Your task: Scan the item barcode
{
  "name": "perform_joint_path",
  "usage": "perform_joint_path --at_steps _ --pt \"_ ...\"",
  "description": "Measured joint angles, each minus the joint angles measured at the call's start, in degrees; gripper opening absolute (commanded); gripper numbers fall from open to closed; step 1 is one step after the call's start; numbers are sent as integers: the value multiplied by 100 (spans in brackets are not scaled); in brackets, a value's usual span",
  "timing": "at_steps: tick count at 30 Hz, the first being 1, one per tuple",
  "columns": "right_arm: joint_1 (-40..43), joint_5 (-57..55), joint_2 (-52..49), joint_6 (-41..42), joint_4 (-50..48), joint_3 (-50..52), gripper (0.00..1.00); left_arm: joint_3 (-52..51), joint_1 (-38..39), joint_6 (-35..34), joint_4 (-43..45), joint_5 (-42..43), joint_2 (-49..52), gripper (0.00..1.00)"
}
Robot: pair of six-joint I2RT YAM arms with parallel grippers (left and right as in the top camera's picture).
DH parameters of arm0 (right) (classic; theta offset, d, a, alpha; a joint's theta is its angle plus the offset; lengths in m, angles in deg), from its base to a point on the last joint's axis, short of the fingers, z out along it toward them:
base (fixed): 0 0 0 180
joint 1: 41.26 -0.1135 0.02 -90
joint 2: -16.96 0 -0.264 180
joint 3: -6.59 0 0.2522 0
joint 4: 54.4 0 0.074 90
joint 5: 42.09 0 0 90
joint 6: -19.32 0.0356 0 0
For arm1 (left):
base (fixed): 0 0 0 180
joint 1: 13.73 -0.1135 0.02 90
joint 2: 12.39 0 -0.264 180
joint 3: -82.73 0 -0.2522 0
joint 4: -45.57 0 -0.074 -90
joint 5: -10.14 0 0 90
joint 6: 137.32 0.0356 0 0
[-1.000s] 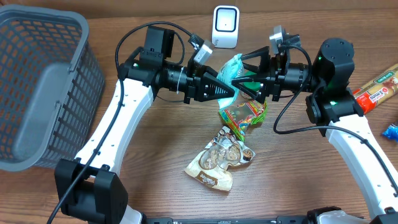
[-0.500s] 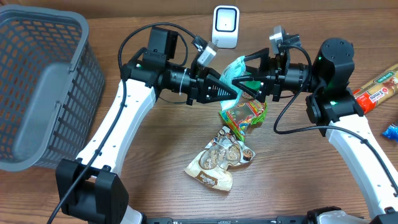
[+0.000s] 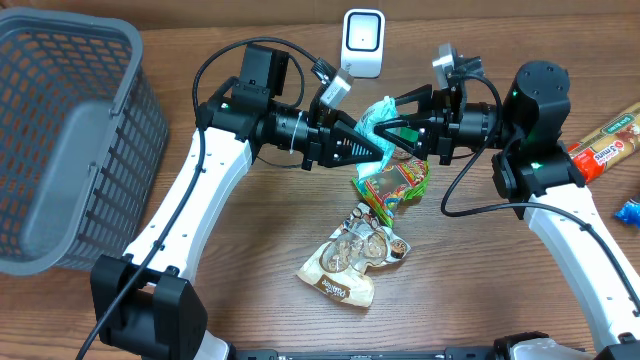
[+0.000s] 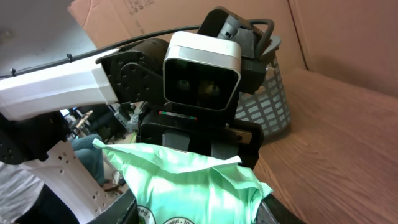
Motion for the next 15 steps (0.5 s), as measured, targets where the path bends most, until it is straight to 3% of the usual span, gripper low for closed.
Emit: perform_joint_path --at_steps 5,11,13,15 --pt "0 4 0 0 0 0 10 0 0 0 0 0 0 4" --pt "2 9 0 2 -2 0 4 0 0 0 0 -2 0 8" --pt "2 11 0 0 -2 0 4 0 0 9 0 -9 0 30" --pt "0 24 0 -2 -4 0 4 0 2 28 -2 -15 0 62"
